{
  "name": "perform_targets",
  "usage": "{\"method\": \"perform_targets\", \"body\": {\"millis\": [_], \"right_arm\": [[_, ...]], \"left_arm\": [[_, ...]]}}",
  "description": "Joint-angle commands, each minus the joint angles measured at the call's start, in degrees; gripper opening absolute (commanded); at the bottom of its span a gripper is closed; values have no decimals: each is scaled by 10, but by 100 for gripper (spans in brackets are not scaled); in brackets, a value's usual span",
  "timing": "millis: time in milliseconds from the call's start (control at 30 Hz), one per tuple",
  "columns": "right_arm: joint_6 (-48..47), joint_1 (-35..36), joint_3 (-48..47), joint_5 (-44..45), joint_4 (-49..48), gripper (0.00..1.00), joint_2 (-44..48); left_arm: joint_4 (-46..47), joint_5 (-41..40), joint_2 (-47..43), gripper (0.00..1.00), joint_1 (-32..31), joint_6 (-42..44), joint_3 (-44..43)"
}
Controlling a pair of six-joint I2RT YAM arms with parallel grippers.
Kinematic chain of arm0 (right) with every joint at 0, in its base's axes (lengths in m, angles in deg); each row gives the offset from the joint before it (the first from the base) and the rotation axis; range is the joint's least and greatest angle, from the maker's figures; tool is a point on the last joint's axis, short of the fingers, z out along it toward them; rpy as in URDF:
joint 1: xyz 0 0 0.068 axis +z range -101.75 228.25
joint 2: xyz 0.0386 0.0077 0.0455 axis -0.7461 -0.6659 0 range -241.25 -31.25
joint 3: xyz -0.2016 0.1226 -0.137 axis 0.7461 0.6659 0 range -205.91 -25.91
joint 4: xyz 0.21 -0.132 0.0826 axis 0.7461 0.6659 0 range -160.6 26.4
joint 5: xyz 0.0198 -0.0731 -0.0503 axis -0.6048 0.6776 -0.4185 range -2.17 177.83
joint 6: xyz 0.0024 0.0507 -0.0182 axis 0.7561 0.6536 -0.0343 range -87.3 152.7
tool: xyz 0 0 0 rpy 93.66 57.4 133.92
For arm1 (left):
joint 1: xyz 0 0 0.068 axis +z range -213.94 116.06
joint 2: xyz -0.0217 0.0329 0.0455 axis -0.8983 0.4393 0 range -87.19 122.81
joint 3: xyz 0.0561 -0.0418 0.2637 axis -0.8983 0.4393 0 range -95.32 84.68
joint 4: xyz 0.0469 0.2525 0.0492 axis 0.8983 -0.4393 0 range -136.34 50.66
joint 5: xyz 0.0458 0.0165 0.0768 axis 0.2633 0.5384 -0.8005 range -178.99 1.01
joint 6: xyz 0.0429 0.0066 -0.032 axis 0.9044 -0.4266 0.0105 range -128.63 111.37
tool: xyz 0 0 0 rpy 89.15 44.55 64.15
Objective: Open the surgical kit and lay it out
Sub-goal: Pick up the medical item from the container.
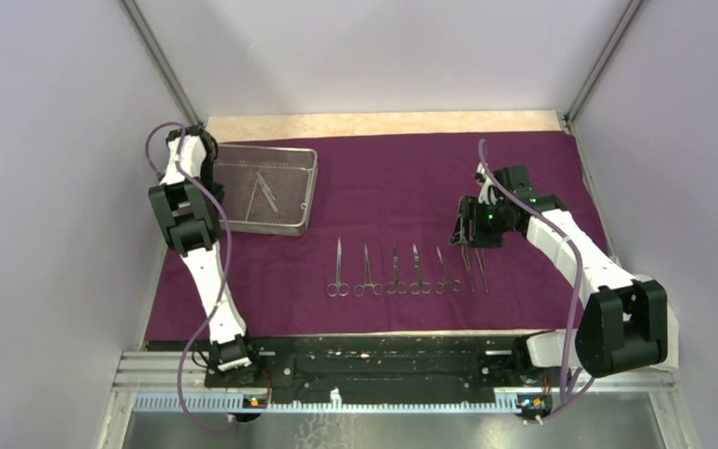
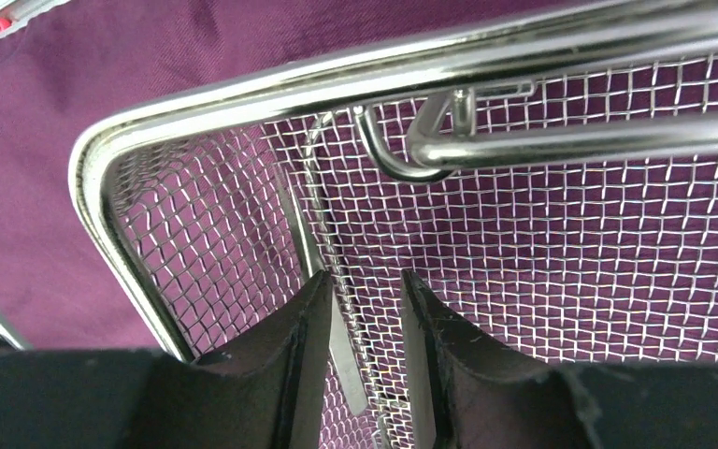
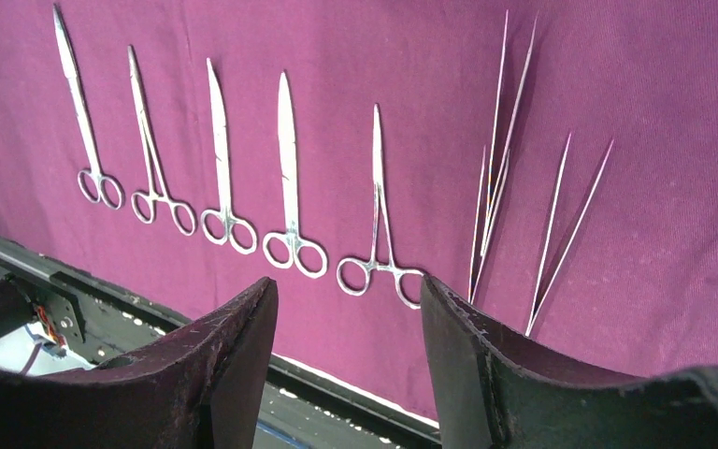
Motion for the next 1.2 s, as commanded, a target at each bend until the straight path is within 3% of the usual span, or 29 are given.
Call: {"method": "perform_targets", "body": {"millis": [0,133,300,467,633,833,1000,1167], "right_arm": [[-5,-4,-13,5,0,57,30],[-1,-4,-17,-1,-13,58,28],[-11,-4,-31,11,-8,57,28],[-9,-4,-27,4,-13,57,28],[-10,-4,-33,6,-17,57,28],[-6,-4,-32,8,-16,57,29],[-4,-4,-31,14,-10,57,34],[-3,-4,-43,24,4,57,33]], "left_arm": [[-12,35,0,41,-2,-1,-16],[-39,4,-8,43,-2,13,-3],[-39,3,-8,55,-2,28,-5],[-39,-18,-5,50,-8,52,-44],[-39,-33,-34,53,-7,16,20],[-19,14,-19,55,0,3,47],[36,35,-16,58,7,12,73],[117,77,-21,51,12,22,110]]}}
